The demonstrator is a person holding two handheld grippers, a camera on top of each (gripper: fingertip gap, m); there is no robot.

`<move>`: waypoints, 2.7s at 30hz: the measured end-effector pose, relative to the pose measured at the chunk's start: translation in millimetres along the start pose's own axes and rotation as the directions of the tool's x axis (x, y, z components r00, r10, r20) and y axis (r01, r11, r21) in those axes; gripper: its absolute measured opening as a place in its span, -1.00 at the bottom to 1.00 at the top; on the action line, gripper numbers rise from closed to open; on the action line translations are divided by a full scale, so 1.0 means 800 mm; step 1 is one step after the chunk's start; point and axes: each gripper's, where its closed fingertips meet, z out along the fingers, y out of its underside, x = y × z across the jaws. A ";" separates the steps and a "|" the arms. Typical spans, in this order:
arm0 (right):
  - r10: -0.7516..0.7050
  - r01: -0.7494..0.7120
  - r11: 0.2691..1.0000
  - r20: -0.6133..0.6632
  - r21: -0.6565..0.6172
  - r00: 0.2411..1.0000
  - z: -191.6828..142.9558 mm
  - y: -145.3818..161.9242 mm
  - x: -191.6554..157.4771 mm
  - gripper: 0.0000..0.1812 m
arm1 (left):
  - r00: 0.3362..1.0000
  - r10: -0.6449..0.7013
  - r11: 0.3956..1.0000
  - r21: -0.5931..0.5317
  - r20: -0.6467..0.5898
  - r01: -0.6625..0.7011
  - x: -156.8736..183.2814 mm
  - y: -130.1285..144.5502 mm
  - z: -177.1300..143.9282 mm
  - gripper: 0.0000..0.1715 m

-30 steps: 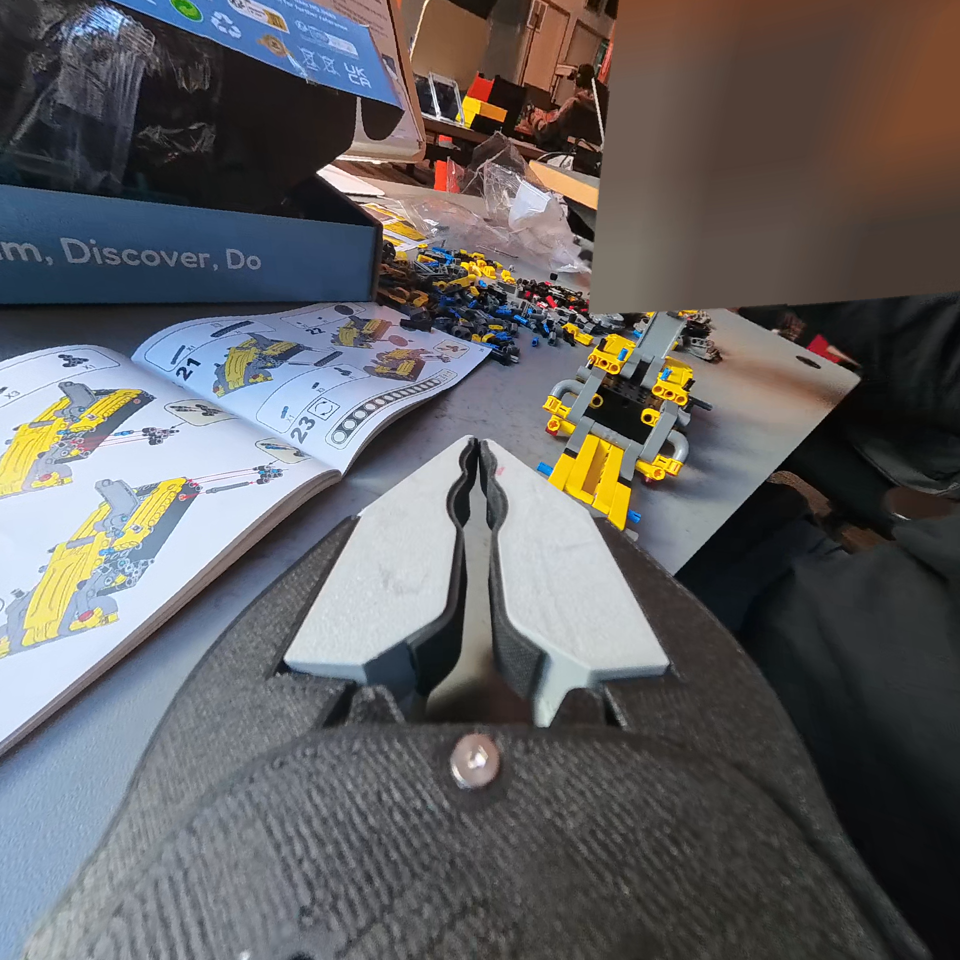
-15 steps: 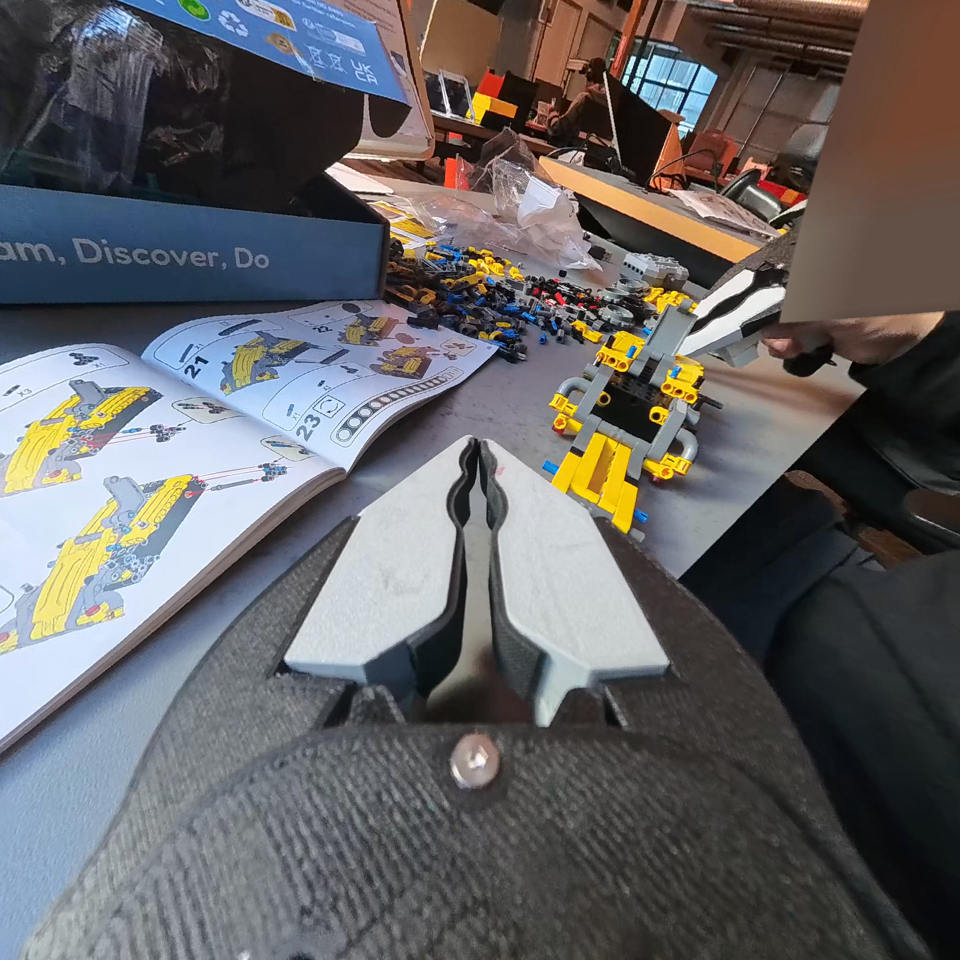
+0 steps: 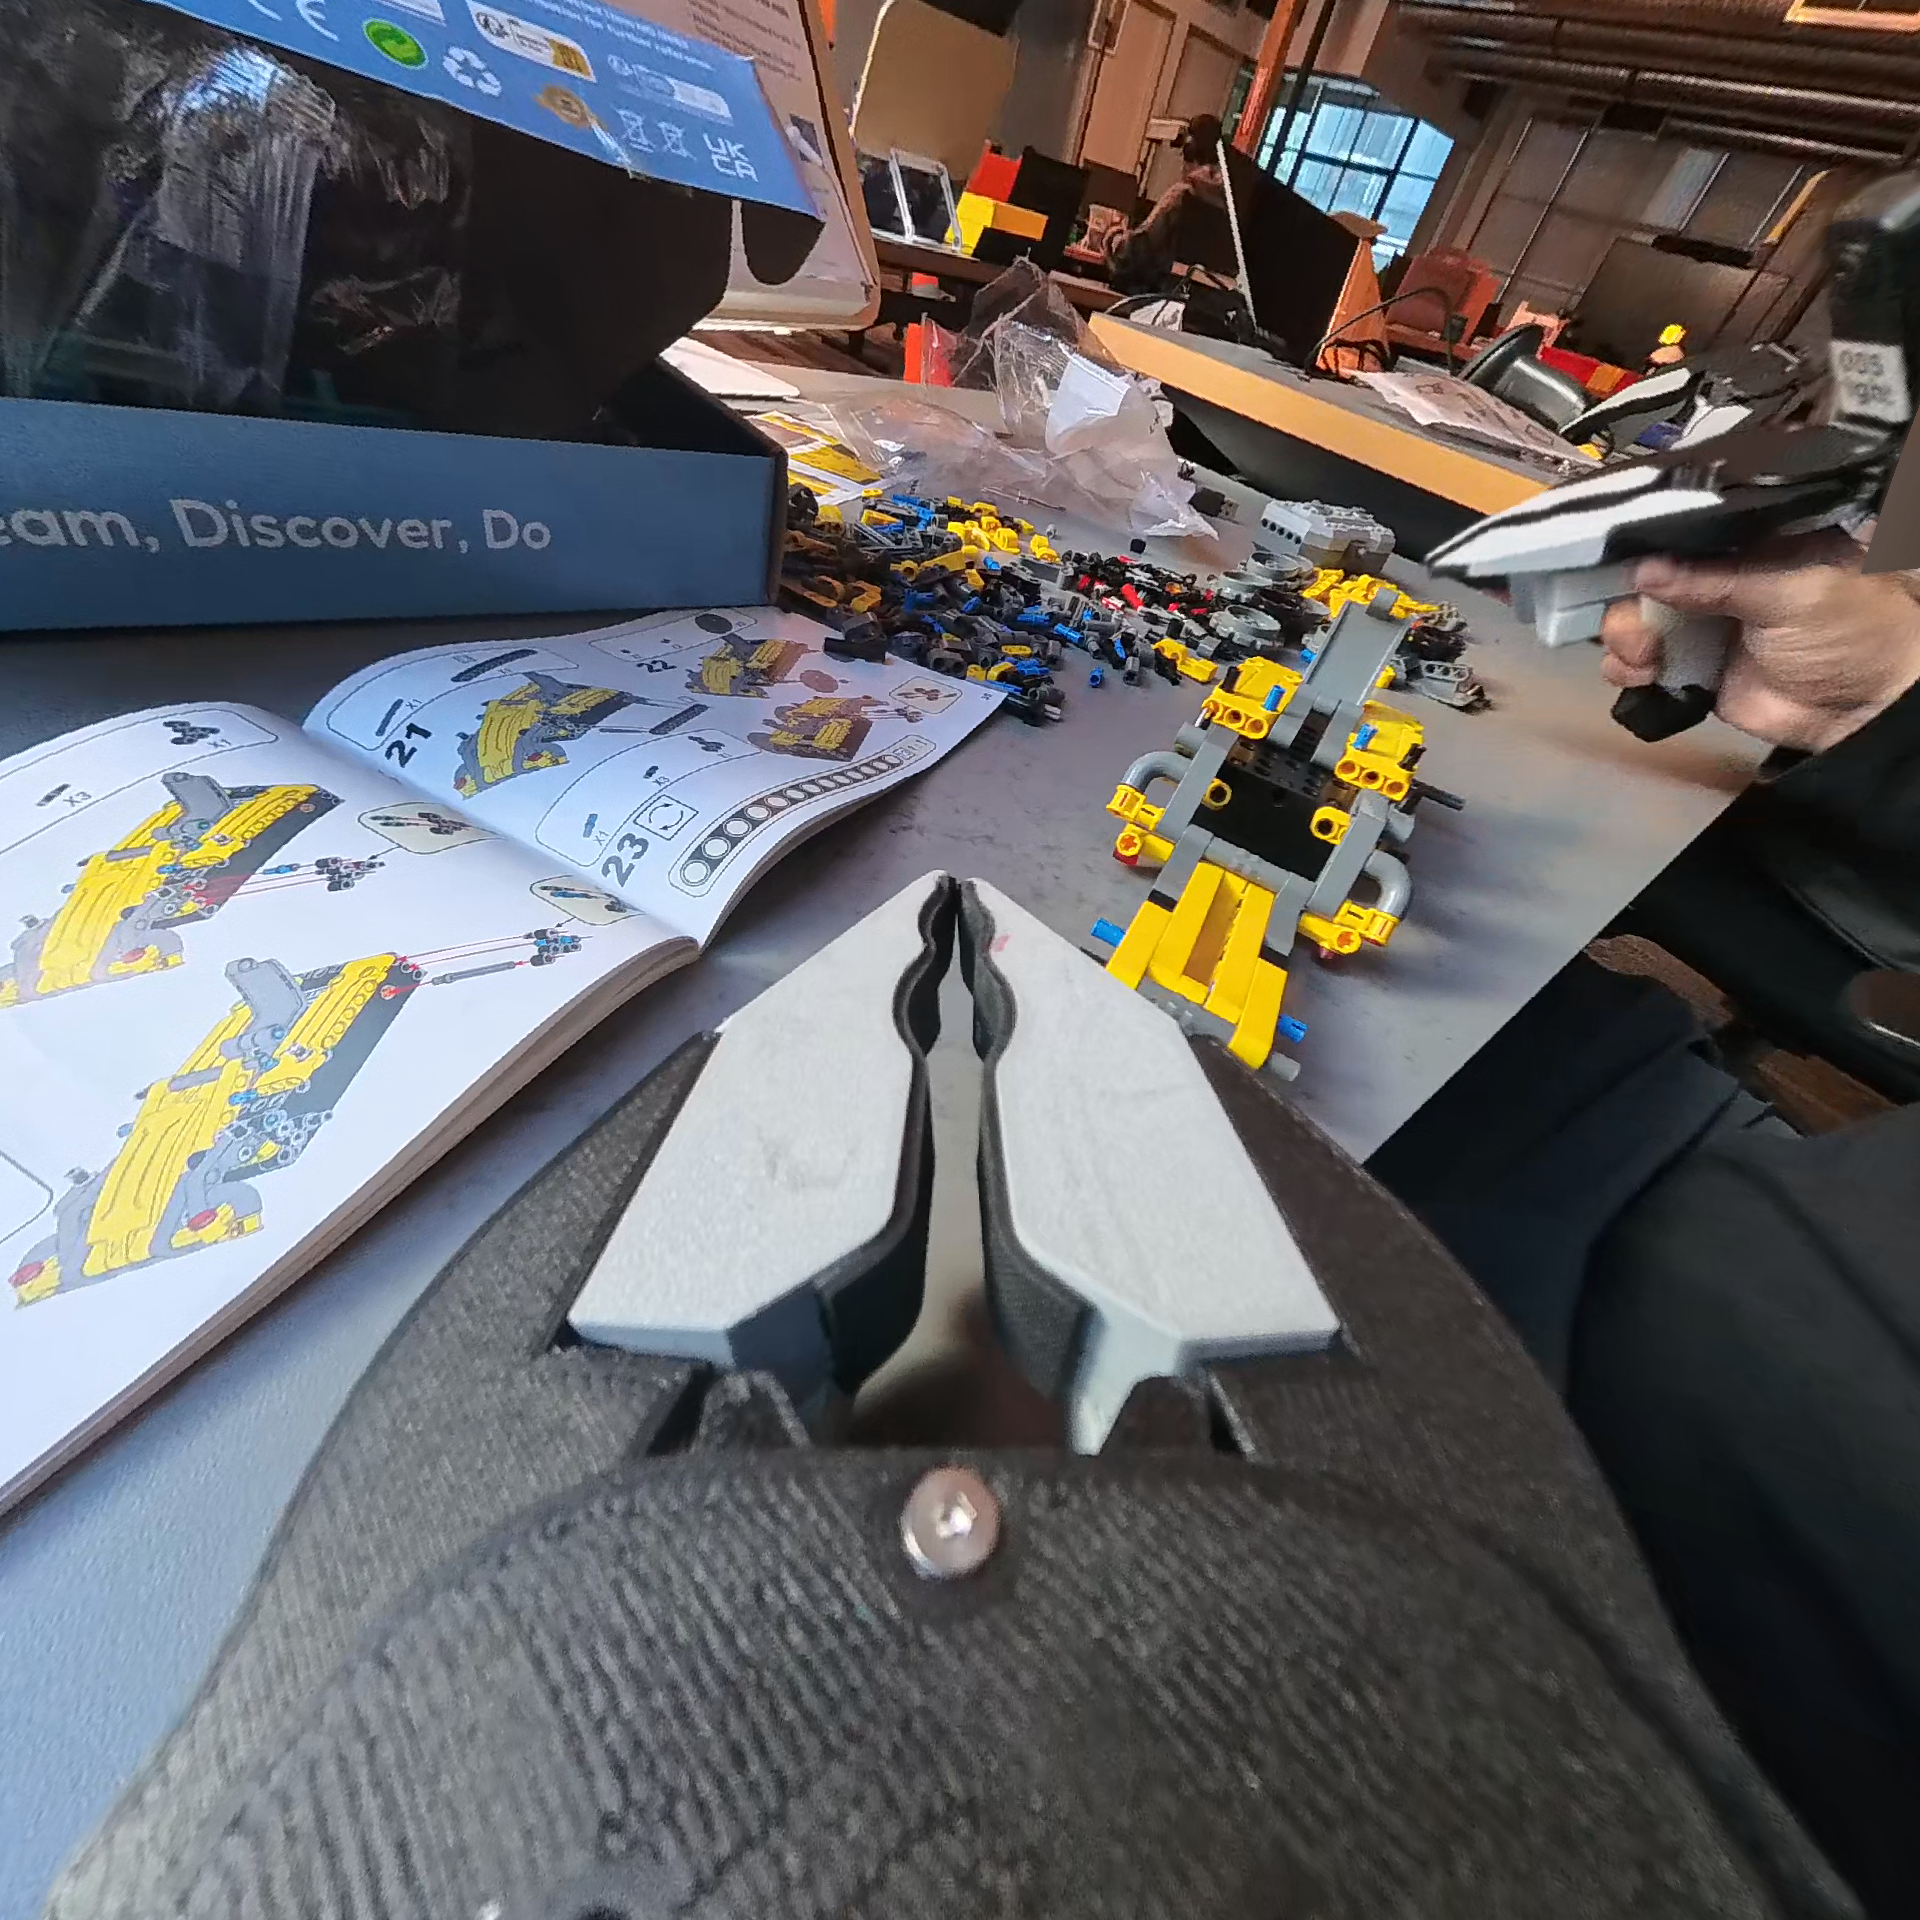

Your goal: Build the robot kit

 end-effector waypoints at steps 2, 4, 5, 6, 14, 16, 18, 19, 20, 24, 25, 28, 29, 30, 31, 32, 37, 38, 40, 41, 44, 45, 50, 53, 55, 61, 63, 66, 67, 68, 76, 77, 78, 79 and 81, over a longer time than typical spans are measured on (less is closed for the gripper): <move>0.020 -0.023 0.999 -0.070 -0.042 0.997 -0.009 0.017 0.030 -0.96 | 1.000 -0.001 1.000 0.001 0.004 0.001 -0.001 0.000 0.000 -1.00; 0.020 -0.039 0.992 -0.157 -0.122 0.987 -0.020 0.039 0.066 -0.96 | 1.000 0.000 1.000 0.003 0.007 0.000 -0.001 -0.001 0.000 -1.00; 0.012 -0.040 0.990 -0.198 -0.138 0.980 -0.027 0.044 0.083 -0.96 | 1.000 0.000 1.000 0.004 0.009 0.000 -0.001 -0.001 0.000 -1.00; 0.003 -0.037 0.990 -0.243 -0.137 0.970 -0.036 0.044 0.100 -0.96 | 1.000 0.000 1.000 0.005 0.010 0.000 -0.001 -0.001 0.000 -1.00; 0.102 -0.128 0.988 -0.261 -0.084 0.960 -0.045 0.056 0.119 -0.96 | 1.000 -0.005 1.000 0.006 0.023 0.005 -0.003 -0.001 0.000 -1.00; 0.055 -0.089 0.989 -0.264 -0.120 0.963 -0.038 0.062 0.114 -0.94 | 1.000 -0.003 1.000 0.009 0.026 0.003 -0.004 -0.001 0.000 -1.00; 0.019 -0.058 0.989 -0.271 -0.139 0.962 -0.034 0.062 0.112 -0.94 | 1.000 0.000 1.000 0.008 0.029 0.000 -0.004 -0.001 0.000 -1.00; 0.017 -0.056 0.989 -0.266 -0.140 0.964 -0.032 0.060 0.111 -0.94 | 1.000 0.002 1.000 0.007 0.030 -0.002 -0.004 -0.001 0.000 -1.00; 0.021 -0.059 0.989 -0.261 -0.137 0.965 -0.031 0.058 0.110 -0.94 | 1.000 0.003 1.000 0.008 0.030 -0.003 -0.004 -0.001 0.000 -1.00; 0.063 -0.086 0.992 -0.226 -0.092 0.972 -0.027 0.041 0.105 -0.91 | 1.000 0.003 1.000 0.006 0.024 -0.003 -0.003 0.000 0.000 -1.00; 0.066 -0.087 0.993 -0.219 -0.084 0.973 -0.026 0.037 0.103 -0.90 | 1.000 0.002 1.000 0.006 0.023 -0.002 -0.003 0.000 0.000 -1.00; 0.059 -0.078 0.993 -0.203 -0.088 0.977 -0.019 0.033 0.095 -0.89 | 1.000 0.000 1.000 0.002 0.017 0.000 -0.002 0.000 0.000 -1.00; 0.061 -0.079 0.993 -0.198 -0.088 0.978 -0.016 0.033 0.092 -0.89 | 1.000 -0.001 1.000 0.003 0.014 0.001 -0.002 0.000 0.000 -1.00; 0.065 -0.083 0.993 -0.188 -0.089 0.980 -0.013 0.034 0.088 -0.89 | 1.000 -0.001 1.000 0.003 0.012 0.001 -0.002 0.000 0.000 -1.00; 0.072 -0.088 0.992 -0.177 -0.089 0.982 -0.009 0.035 0.084 -0.88 | 1.000 -0.001 1.000 0.003 0.011 0.001 -0.001 0.000 0.000 -1.00; 0.078 -0.093 0.992 -0.168 -0.086 0.983 -0.006 0.035 0.080 -0.87 | 1.000 -0.001 1.000 0.003 0.009 0.001 -0.001 0.000 0.000 -1.00; 0.085 -0.093 0.993 -0.122 -0.067 0.989 0.008 0.026 0.062 -0.84 | 1.000 -0.001 1.000 0.002 0.005 0.001 0.000 0.000 -0.001 -1.00; 0.081 -0.088 0.994 -0.112 -0.063 0.990 0.010 0.022 0.059 -0.84 | 1.000 -0.001 1.000 0.001 0.004 0.001 0.000 0.000 0.000 -1.00; 0.071 -0.076 0.996 -0.091 -0.055 0.993 0.016 0.011 0.053 -0.83 | 1.000 -0.003 1.000 0.000 0.003 0.003 0.000 0.000 0.000 -1.00; 0.067 -0.071 0.996 -0.079 -0.047 0.995 0.019 0.005 0.049 -0.82 | 1.000 -0.004 1.000 0.000 0.002 0.004 0.000 0.000 0.000 -1.00; 0.055 -0.056 0.998 -0.021 -0.036 0.998 0.034 -0.011 0.034 -0.80 | 1.000 -0.005 1.000 -0.002 0.003 0.005 0.000 0.000 0.000 -1.00; 0.048 -0.048 0.998 0.001 -0.033 0.999 0.040 -0.016 0.028 -0.80 | 1.000 -0.005 1.000 -0.002 0.004 0.005 -0.001 0.000 0.000 -1.00; -0.004 0.006 1.000 0.110 -0.024 0.994 0.081 -0.043 -0.007 -0.77 | 1.000 -0.004 1.000 -0.003 0.009 0.004 -0.001 0.000 0.001 -1.00; -0.069 0.074 0.996 0.108 -0.044 0.992 0.108 -0.050 -0.020 -0.77 | 1.000 -0.001 1.000 -0.005 0.016 0.001 -0.002 0.001 0.001 -1.00; -0.117 0.119 0.990 0.026 -0.073 0.993 0.122 -0.053 -0.012 -0.77 | 0.999 -0.004 1.000 -0.004 0.034 0.005 -0.004 0.000 0.001 -1.00; -0.182 0.176 0.974 -0.029 -0.144 0.983 0.146 -0.059 -0.012 -0.64 | 0.986 -0.062 0.998 0.006 0.158 0.061 -0.017 -0.023 0.001 -0.83; -0.185 0.177 0.972 -0.038 -0.155 0.982 0.150 -0.057 -0.011 -0.63 | 0.962 -0.044 0.999 -0.012 0.269 0.049 -0.035 -0.034 -0.003 -0.62; -0.199 0.186 0.970 -0.070 -0.159 0.978 0.152 -0.059 -0.006 -0.63 | 0.926 -0.021 0.995 -0.083 0.377 0.056 -0.056 -0.036 -0.001 -0.43; -0.210 0.194 0.967 -0.089 -0.163 0.974 0.151 -0.058 -0.002 -0.63 | 0.922 -0.027 0.995 -0.078 0.387 0.062 -0.059 -0.039 0.002 -0.43; -0.217 0.200 0.967 -0.100 -0.160 0.971 0.150 -0.058 -0.001 -0.65 | 0.923 -0.037 0.995 -0.075 0.384 0.071 -0.059 -0.041 0.005 -0.43; -0.206 0.196 0.972 -0.071 -0.133 0.976 0.148 -0.053 -0.009 -0.72 | 0.888 0.004 0.992 -0.114 0.460 0.054 -0.068 -0.037 0.029 -0.38; -0.207 0.197 0.972 -0.069 -0.131 0.976 0.149 -0.052 -0.009 -0.72 | 0.872 0.025 0.992 -0.120 0.489 0.038 -0.073 -0.041 0.030 -0.38; -0.206 0.196 0.972 -0.064 -0.130 0.977 0.150 -0.050 -0.011 -0.70 | 0.859 0.045 0.992 -0.122 0.510 0.021 -0.075 -0.046 0.031 -0.38; -0.202 0.194 0.973 -0.055 -0.126 0.978 0.152 -0.050 -0.013 -0.68 | 0.850 0.058 0.993 -0.119 0.524 0.006 -0.077 -0.051 0.032 -0.38; -0.189 0.186 0.978 -0.026 -0.100 0.982 0.154 -0.050 -0.021 -0.69 | 0.839 0.061 0.994 -0.107 0.541 -0.004 -0.081 -0.060 0.036 -0.38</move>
